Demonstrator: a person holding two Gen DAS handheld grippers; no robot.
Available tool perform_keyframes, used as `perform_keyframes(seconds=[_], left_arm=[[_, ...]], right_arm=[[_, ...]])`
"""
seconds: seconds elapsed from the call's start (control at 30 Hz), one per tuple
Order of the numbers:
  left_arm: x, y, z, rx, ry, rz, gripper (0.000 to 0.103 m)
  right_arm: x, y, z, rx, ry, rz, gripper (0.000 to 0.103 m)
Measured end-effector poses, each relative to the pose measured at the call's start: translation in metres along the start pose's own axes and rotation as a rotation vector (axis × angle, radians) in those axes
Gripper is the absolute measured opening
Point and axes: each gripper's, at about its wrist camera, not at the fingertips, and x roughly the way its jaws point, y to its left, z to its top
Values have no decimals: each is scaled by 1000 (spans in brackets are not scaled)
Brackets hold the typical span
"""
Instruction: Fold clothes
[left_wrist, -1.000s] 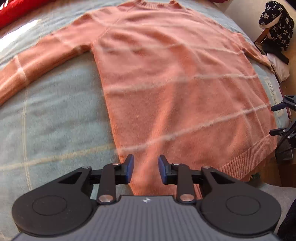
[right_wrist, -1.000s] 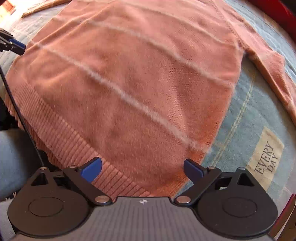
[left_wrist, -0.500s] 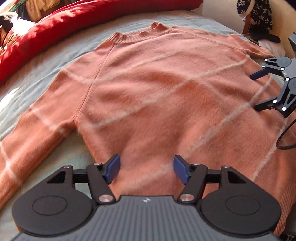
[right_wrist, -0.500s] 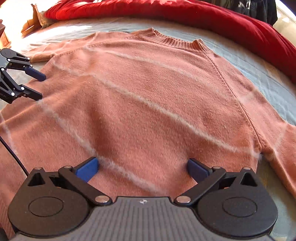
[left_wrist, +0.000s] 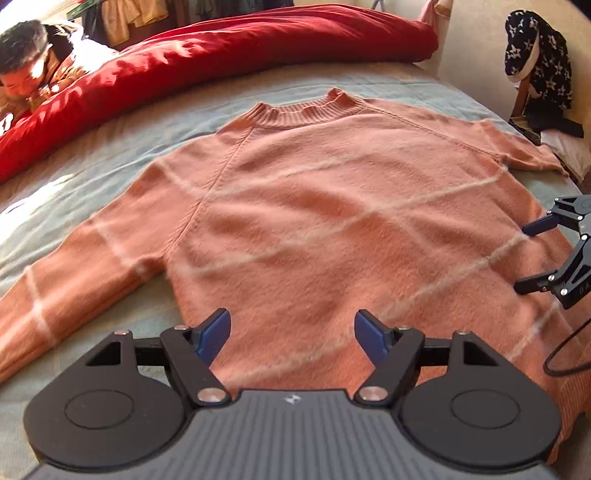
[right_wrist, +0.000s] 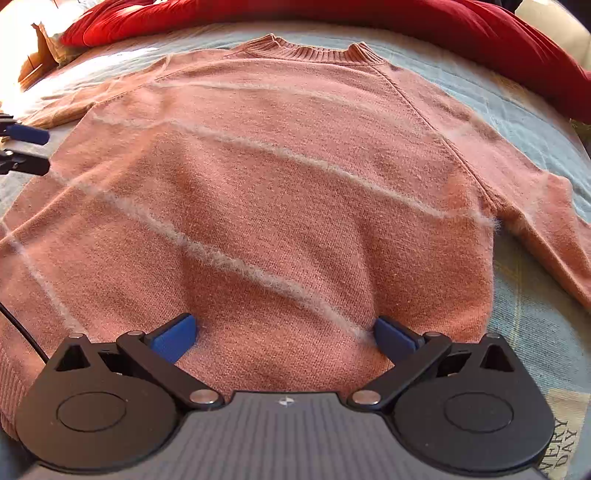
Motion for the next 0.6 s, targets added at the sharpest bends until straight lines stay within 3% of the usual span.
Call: perform_keyframes(seconds=[0.1, 0.17, 0.27, 0.33, 0.43, 0.5, 0.6], left_arm=[[16, -12, 0, 48, -21, -36, 74], [25, -16, -17, 37, 12, -66, 75], [14, -16, -42, 63, -19, -84, 76], [-3, -12, -51, 75, -29, -95, 75], [-26, 1, -58, 77, -65, -118, 76], [-24, 7, -62, 91, -33, -127, 76], [-16, 8, -72, 122, -2, -135, 76]], right_arm=[[-2, 2, -2, 1, -13, -13, 103], [-3, 2, -4, 8, -20, -25, 103], [-6, 7, -8, 62, -34, -71, 103], [-11, 11, -6, 150, -42, -104, 103], [-31, 13, -3, 351, -150, -102, 103], [-32, 22, -2, 413, -190, -122, 103], [-6, 40, -1, 395, -107, -171, 103]])
